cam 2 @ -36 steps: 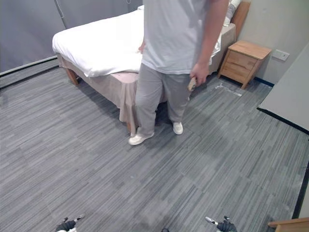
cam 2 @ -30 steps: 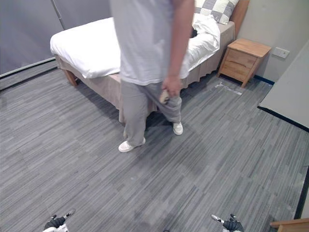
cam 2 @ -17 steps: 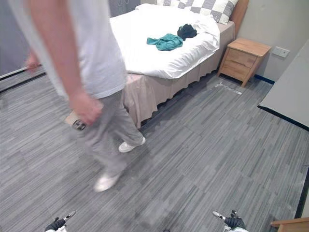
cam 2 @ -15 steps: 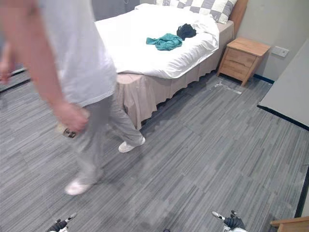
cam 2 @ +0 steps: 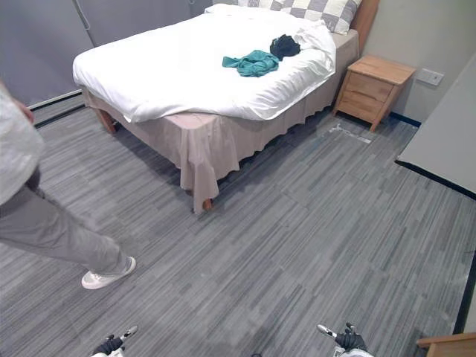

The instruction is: Tidy the bed and pick cloth on bed and put in laundry

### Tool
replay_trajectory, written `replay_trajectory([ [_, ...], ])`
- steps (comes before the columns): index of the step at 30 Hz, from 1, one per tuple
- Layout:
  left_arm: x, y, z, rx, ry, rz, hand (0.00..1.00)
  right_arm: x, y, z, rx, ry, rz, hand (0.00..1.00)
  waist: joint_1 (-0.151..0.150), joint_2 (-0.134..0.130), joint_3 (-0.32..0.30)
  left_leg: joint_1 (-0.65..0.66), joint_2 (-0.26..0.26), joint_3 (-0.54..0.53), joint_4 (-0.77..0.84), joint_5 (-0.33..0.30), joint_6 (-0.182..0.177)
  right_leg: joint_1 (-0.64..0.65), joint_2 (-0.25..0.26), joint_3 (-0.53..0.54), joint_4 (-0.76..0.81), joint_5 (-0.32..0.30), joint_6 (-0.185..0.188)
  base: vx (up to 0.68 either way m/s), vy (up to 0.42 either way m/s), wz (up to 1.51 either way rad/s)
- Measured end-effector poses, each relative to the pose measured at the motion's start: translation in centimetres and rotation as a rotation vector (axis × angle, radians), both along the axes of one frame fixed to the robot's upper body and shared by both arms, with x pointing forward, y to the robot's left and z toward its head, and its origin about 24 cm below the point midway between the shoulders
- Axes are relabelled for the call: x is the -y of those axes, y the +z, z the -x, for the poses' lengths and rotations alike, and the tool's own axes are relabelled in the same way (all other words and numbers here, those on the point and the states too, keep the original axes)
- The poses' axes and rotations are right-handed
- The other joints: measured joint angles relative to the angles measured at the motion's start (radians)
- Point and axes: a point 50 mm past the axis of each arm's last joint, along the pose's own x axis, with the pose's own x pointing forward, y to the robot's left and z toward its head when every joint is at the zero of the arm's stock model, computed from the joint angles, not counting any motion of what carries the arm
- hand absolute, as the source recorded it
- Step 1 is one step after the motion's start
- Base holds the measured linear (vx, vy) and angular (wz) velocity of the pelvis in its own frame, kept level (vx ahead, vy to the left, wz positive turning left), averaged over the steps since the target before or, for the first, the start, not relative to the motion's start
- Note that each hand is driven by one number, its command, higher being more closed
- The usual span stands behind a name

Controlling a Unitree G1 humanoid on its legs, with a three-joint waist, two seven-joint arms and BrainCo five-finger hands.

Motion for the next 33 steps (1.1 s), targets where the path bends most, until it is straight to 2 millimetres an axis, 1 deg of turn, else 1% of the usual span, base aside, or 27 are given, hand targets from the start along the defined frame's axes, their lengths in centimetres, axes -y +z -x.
replay_trajectory([
  [2, -0.2, 0.1, -0.6, 0.007, 0.007, -0.003, 0.00, -1.0, 0.0, -1.1, 0.023, 0.030, -0.030, 0.00, -0.001, -0.016, 0.075, -0.011, 0.015, 0.022, 0.117, -0.061, 0.000, -0.138, -0.087, -0.063, 0.310, -0.012, -0.006, -0.06, -0.055, -0.37],
  [3, -0.1, 0.2, -0.7, 0.009, 0.008, -0.002, 0.00, -1.2, -0.1, -1.1, 0.020, 0.037, -0.033, 0.00, -0.002, -0.015, 0.087, -0.004, 0.024, 0.025, 0.132, -0.074, -0.004, -0.149, -0.098, -0.074, 0.333, -0.022, -0.004, 0.06, -0.078, -0.37],
  [6, 0.0, -0.1, 0.0, -0.008, 0.014, -0.001, 0.00, -2.3, -1.2, 1.0, -0.034, 0.023, -0.073, 0.00, -0.015, 0.016, 0.108, 0.055, 0.098, 0.020, 0.124, -0.102, -0.046, -0.149, -0.086, -0.082, 0.120, -0.029, 0.031, 0.21, -0.202, -0.15],
  [7, 0.0, 0.0, -0.1, -0.006, 0.012, -0.001, 0.00, -2.4, -1.2, 1.1, -0.037, 0.020, -0.077, 0.00, -0.018, 0.016, 0.108, 0.060, 0.109, 0.015, 0.115, -0.106, -0.055, -0.148, -0.084, -0.078, 0.038, -0.002, 0.034, 0.20, -0.231, 0.09],
  [8, 0.0, 0.0, -0.4, 0.001, 0.010, -0.001, 0.00, -2.3, -1.3, 1.3, -0.038, 0.007, -0.083, 0.00, -0.025, 0.021, 0.113, 0.075, 0.127, -0.005, 0.088, -0.112, -0.090, -0.147, -0.082, -0.059, -0.161, 0.139, 0.027, 0.23, -0.239, 0.12],
  [9, 0.1, 0.0, -0.5, 0.002, 0.009, 0.002, 0.00, -2.3, -1.3, 1.4, -0.035, -0.003, -0.086, 0.00, -0.028, 0.020, 0.111, 0.085, 0.135, -0.018, 0.070, -0.116, -0.098, -0.138, -0.077, -0.061, -0.212, 0.224, 0.035, 0.32, -0.316, 0.10],
  [10, 0.3, -0.1, -0.4, -0.001, 0.009, 0.009, 0.00, -2.1, -1.3, 1.7, -0.041, -0.012, -0.083, 0.00, -0.030, 0.026, 0.113, 0.096, 0.145, -0.039, 0.037, -0.117, -0.105, -0.126, -0.053, -0.075, -0.223, 0.257, -0.020, 0.33, -0.294, 0.02],
  [11, 0.5, 0.0, -0.9, 0.012, 0.002, 0.018, 0.00, -2.3, -1.2, 1.4, -0.018, -0.024, -0.088, 0.00, -0.029, 0.030, 0.125, 0.129, 0.145, -0.039, -0.013, -0.092, -0.104, -0.141, -0.046, -0.088, -0.144, 0.183, -0.018, 0.47, -0.400, 0.11],
  [12, 0.4, 0.0, -0.7, 0.017, 0.001, 0.015, 0.00, -2.1, -1.3, 1.9, -0.011, -0.064, -0.084, 0.00, -0.034, 0.020, 0.133, 0.193, 0.151, -0.048, -0.031, -0.049, -0.123, -0.146, -0.052, -0.092, -0.018, 0.096, -0.055, 0.33, -0.268, 0.13],
  [14, 0.5, -0.3, 0.0, 0.005, 0.002, 0.017, 0.00, -2.1, -1.4, 2.7, -0.022, -0.067, -0.076, 0.00, -0.034, 0.022, 0.114, 0.225, 0.168, -0.086, -0.031, -0.037, -0.144, -0.139, -0.051, -0.111, 0.067, -0.010, -0.086, 0.34, -0.316, 0.20],
  [15, 0.7, -0.4, 0.6, -0.005, -0.001, 0.024, 0.00, -2.1, -1.4, 3.1, -0.034, -0.056, -0.071, 0.00, -0.046, 0.038, 0.088, 0.220, 0.188, -0.118, -0.020, -0.028, -0.155, -0.131, -0.036, -0.136, 0.068, -0.049, -0.100, 0.40, -0.360, 0.29],
  [16, 0.6, -0.4, 0.6, -0.002, -0.001, 0.026, 0.00, -2.2, -1.5, 3.2, -0.037, -0.053, -0.074, 0.00, -0.049, 0.038, 0.078, 0.183, 0.197, -0.131, 0.066, -0.028, -0.153, -0.130, -0.032, -0.142, 0.066, -0.059, -0.106, 0.42, -0.318, 0.17],
  [17, 0.5, -0.5, 1.1, 0.001, 0.010, 0.037, 0.00, -2.1, -1.5, 3.2, -0.047, -0.026, -0.058, 0.00, -0.043, 0.048, 0.068, 0.074, 0.227, -0.135, 0.341, 0.032, -0.087, -0.116, -0.008, -0.149, 0.058, -0.078, -0.113, 0.27, -0.195, 0.04],
  [18, 0.5, -0.6, 1.5, -0.003, 0.015, 0.044, 0.00, -2.0, -1.4, 3.3, -0.050, -0.021, -0.054, 0.00, -0.043, 0.062, 0.063, 0.036, 0.254, -0.138, 0.405, 0.074, -0.063, -0.099, 0.014, -0.160, 0.039, -0.082, -0.117, 0.27, -0.200, 0.02],
  [19, 0.5, -0.8, 2.4, -0.020, 0.031, 0.052, 0.00, -2.0, -1.5, 3.7, -0.062, -0.017, -0.055, 0.00, -0.044, 0.083, 0.051, -0.034, 0.293, -0.184, 0.518, 0.193, -0.057, -0.049, 0.057, -0.172, -0.023, -0.083, -0.122, 0.30, -0.176, 0.07],
  [20, 0.6, -1.0, 3.4, -0.039, 0.034, 0.059, 0.00, -2.2, -1.6, 3.7, -0.074, 0.021, -0.045, 0.00, -0.042, 0.080, 0.049, -0.135, 0.291, -0.276, 0.671, 0.291, -0.044, 0.015, 0.095, -0.166, -0.107, -0.075, -0.140, 0.38, -0.159, 0.03],
  [21, 0.6, -1.1, 3.7, -0.036, 0.029, 0.068, 0.00, -2.3, -1.5, 3.4, -0.073, 0.058, -0.033, 0.00, -0.032, 0.078, 0.052, -0.206, 0.265, -0.297, 0.787, 0.230, -0.033, 0.058, 0.103, -0.155, -0.148, -0.059, -0.177, 0.47, -0.153, -0.04],
  [22, 0.7, -1.0, 3.9, -0.024, 0.020, 0.077, 0.00, -2.4, -1.4, 3.0, -0.065, 0.082, -0.029, 0.00, -0.023, 0.056, 0.067, -0.287, 0.209, -0.289, 0.877, 0.148, -0.036, 0.119, 0.105, -0.138, -0.194, -0.050, -0.203, 0.46, -0.111, -0.19],
  [23, 1.0, -0.9, 3.8, -0.004, 0.017, 0.083, 0.00, -2.2, -1.2, 2.6, -0.058, 0.108, -0.014, 0.00, 0.001, 0.037, 0.077, -0.350, 0.166, -0.241, 0.848, 0.094, -0.045, 0.186, 0.105, -0.137, -0.252, -0.039, -0.214, 0.39, -0.092, -0.26],
  [25, 1.1, -0.8, 3.8, 0.019, 0.009, 0.091, 0.00, -2.0, -0.8, 1.9, -0.030, 0.133, 0.003, 0.00, 0.023, 0.025, 0.084, -0.389, 0.136, -0.143, 0.719, 0.054, -0.029, 0.253, 0.107, -0.132, -0.307, -0.033, -0.204, 0.43, -0.063, -0.16],
  [26, 1.4, -0.7, 3.6, 0.035, 0.008, 0.096, 0.00, -1.6, -0.1, 0.8, 0.014, 0.153, 0.026, 0.00, 0.026, 0.016, 0.089, -0.407, 0.119, -0.009, 0.544, 0.048, -0.027, 0.307, 0.107, -0.141, -0.348, -0.046, -0.185, 0.46, -0.062, 0.09],
  [28, 2.1, -0.7, 3.2, 0.047, 0.012, 0.116, 0.00, -0.6, 0.8, -0.1, 0.046, 0.168, 0.061, 0.00, 0.027, 0.017, 0.087, -0.400, 0.112, 0.191, 0.341, 0.069, -0.017, 0.363, 0.108, -0.169, -0.375, -0.081, -0.154, 0.51, -0.061, 0.14],
  [29, 2.5, -0.8, 2.9, 0.050, 0.015, 0.130, 0.00, 0.1, 1.2, -0.5, 0.053, 0.172, 0.081, 0.00, 0.027, 0.023, 0.080, -0.373, 0.116, 0.335, 0.266, 0.088, 0.025, 0.400, 0.111, -0.188, -0.377, -0.122, -0.130, 0.56, -0.044, 0.22],
  [30, 2.6, -0.9, 3.1, 0.043, 0.015, 0.134, 0.00, 0.3, 1.4, -0.7, 0.058, 0.175, 0.088, 0.00, 0.025, 0.024, 0.076, -0.359, 0.116, 0.392, 0.249, 0.087, 0.060, 0.415, 0.111, -0.200, -0.366, -0.145, -0.113, 0.75, 0.000, 0.52],
  [31, 3.0, -1.1, 3.2, 0.015, 0.017, 0.153, 0.00, 1.0, 1.5, -0.4, 0.044, 0.178, 0.106, 0.00, 0.015, 0.042, 0.045, -0.329, 0.098, 0.441, 0.214, 0.032, 0.272, 0.392, 0.112, -0.248, -0.192, -0.210, -0.030, 0.64, 0.006, 0.81],
  [32, 2.7, -1.2, 2.6, 0.002, 0.021, 0.148, 0.00, 0.3, 1.3, -1.1, 0.052, 0.182, 0.082, 0.00, 0.006, 0.005, 0.034, -0.327, 0.067, 0.416, 0.238, -0.001, 0.262, 0.298, 0.037, -0.260, 0.073, -0.216, 0.016, 0.63, -0.017, 0.90],
  [33, 2.6, -1.1, 2.3, 0.003, 0.026, 0.142, 0.00, 0.1, 1.2, -1.4, 0.053, 0.186, 0.071, 0.00, 0.002, -0.009, 0.034, -0.329, 0.055, 0.393, 0.245, -0.014, 0.254, 0.237, -0.008, -0.255, 0.216, -0.196, 0.046, 0.45, -0.061, 0.81],
])
